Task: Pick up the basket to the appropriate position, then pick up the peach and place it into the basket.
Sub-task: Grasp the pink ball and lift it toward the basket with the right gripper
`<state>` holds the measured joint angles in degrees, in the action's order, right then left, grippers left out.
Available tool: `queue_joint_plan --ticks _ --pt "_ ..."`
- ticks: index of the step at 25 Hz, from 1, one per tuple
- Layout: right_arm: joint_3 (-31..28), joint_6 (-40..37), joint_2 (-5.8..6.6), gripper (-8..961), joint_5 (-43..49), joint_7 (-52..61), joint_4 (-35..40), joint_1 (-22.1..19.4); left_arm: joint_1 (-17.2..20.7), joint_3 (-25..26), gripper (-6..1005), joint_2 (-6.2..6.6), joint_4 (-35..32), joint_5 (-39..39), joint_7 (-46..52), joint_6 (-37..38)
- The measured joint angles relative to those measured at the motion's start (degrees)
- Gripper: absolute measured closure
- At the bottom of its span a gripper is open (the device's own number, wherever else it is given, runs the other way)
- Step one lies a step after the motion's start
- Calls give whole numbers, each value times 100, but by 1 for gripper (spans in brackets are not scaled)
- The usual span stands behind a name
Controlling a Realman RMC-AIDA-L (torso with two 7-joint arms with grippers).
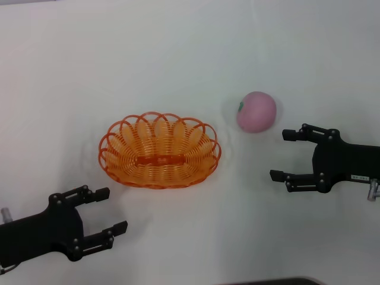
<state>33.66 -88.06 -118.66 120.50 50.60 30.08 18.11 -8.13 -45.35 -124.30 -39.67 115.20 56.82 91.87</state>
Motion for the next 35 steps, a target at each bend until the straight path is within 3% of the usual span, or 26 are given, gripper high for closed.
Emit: queue_joint_plan --ticks 10,14,18,22,30,35 --pt "0 -35 -3 15 -8 40 10 7 -23 -1 258 2 3 -110 4 59" --pt "-32 -318 80 15 -32 362 -19 33 -40 -6 258 2 3 -114 5 120" --pt "-141 -781 274 15 -41 1508 49 158 -42 -2 257 7 3 -147 5 210" --pt "-109 -1123 448 15 70 3441 393 403 -22 0 257 15 2 -152 5 224" --pt "-72 -1213 481 15 1233 6077 1253 1195 18 9 256 20 -40 -149 0 279" --pt "148 -1333 410 15 1953 7337 1768 1702 34 9 256 26 -51 -122 -2 280"
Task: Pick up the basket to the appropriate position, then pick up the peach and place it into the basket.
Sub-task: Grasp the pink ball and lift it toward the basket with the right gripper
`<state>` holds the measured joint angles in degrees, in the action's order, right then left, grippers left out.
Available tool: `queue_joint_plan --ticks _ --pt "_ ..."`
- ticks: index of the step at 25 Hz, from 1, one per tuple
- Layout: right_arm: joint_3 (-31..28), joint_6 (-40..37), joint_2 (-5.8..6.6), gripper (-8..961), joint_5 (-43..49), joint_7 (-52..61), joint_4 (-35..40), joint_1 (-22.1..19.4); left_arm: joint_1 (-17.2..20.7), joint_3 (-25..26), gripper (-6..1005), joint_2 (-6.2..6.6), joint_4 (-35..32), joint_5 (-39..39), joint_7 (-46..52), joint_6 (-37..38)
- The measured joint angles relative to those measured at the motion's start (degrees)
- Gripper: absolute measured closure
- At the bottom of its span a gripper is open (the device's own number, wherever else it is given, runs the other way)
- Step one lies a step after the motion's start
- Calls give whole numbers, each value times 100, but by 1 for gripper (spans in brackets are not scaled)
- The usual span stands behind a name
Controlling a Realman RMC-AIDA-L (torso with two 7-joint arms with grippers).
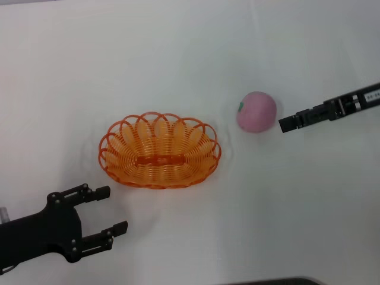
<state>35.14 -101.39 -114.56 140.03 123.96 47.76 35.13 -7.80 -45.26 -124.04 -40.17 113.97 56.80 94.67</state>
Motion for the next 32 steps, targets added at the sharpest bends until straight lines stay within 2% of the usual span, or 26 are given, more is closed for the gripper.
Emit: queue_joint_plan --ticks 9,13,32 --pt "828 479 -225 15 1378 714 421 741 4 -1 255 2 21 19 -7 -15" --pt "1053 675 -286 15 1564 724 425 931 -5 -3 254 -3 25 2 -48 -8" --pt "1431 1217 -437 14 1529 738 425 1107 -36 113 252 -4 -4 -41 -16 77"
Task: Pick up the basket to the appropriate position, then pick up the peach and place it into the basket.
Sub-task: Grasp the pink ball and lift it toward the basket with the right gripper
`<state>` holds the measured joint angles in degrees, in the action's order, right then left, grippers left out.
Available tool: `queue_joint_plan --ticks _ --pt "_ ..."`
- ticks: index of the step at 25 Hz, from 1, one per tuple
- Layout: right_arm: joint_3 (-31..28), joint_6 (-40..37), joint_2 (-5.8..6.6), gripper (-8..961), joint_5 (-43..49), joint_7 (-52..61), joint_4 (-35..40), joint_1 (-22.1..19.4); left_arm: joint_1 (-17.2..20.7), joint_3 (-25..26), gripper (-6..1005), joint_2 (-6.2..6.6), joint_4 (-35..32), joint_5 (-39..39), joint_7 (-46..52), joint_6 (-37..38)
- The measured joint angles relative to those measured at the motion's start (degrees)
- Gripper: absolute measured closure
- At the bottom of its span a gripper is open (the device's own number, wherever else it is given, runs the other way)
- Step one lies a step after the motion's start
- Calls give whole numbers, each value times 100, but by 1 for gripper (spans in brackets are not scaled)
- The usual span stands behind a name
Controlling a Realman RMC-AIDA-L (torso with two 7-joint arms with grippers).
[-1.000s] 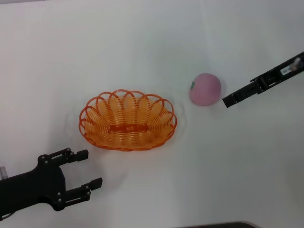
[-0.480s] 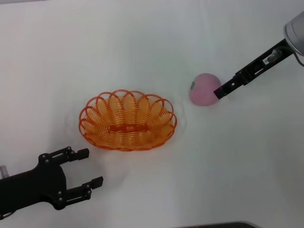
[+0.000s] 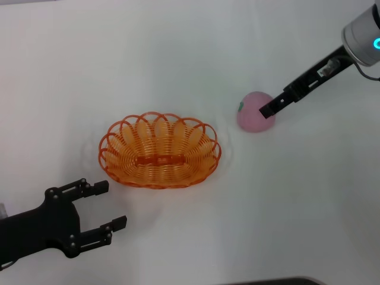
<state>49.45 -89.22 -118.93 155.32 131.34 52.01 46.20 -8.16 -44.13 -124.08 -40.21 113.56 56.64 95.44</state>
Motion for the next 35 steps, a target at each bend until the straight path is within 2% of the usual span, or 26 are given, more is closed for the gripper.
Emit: queue_joint_plan --ticks 5,18,32,35 --pt "43 131 -46 14 0 1 -67 72 -9 23 252 5 -4 -10 3 27" --pt "401 637 -61 15 -69 -16 -565 133 -10 27 253 7 -3 -10 13 58" --pt "696 905 -76 163 -245 -9 -685 74 5 31 255 7 14 -9 14 63" --pt "693 892 -67 237 -367 -41 -679 60 8 36 255 7 16 -9 14 62"
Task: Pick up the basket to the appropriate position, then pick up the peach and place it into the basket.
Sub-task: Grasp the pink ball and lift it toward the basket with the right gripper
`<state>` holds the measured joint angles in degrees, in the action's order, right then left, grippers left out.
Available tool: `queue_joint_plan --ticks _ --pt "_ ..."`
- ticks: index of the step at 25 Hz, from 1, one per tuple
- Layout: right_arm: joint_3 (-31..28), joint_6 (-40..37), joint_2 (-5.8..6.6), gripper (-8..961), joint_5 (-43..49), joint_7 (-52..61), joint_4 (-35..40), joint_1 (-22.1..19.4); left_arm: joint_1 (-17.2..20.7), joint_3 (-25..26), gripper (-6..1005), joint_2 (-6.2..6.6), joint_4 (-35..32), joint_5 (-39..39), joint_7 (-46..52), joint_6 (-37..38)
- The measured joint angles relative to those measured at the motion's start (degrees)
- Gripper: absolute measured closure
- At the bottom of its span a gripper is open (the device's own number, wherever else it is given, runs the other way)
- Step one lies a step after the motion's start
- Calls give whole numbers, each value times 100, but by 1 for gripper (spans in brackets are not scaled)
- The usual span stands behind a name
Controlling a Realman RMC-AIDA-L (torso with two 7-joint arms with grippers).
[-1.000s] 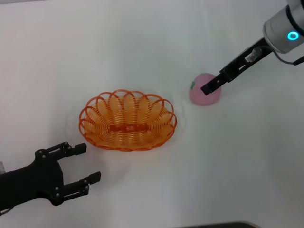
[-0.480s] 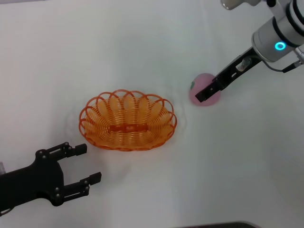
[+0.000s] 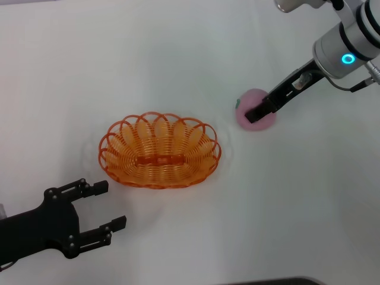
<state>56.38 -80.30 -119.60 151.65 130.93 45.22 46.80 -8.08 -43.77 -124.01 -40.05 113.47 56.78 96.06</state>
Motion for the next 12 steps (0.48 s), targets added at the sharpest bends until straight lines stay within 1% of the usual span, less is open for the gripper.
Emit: queue_joint_plan --ticks 6,8,12 --pt "-6 -134 5 386 -194 -56 7 -3 0 0 256 0 6 0 0 0" --pt "-47 -285 36 442 -358 -90 39 -12 0 0 256 0 6 0 0 -1" --pt "-96 -658 68 567 -753 -98 457 -183 0 0 257 0 11 0 0 1"
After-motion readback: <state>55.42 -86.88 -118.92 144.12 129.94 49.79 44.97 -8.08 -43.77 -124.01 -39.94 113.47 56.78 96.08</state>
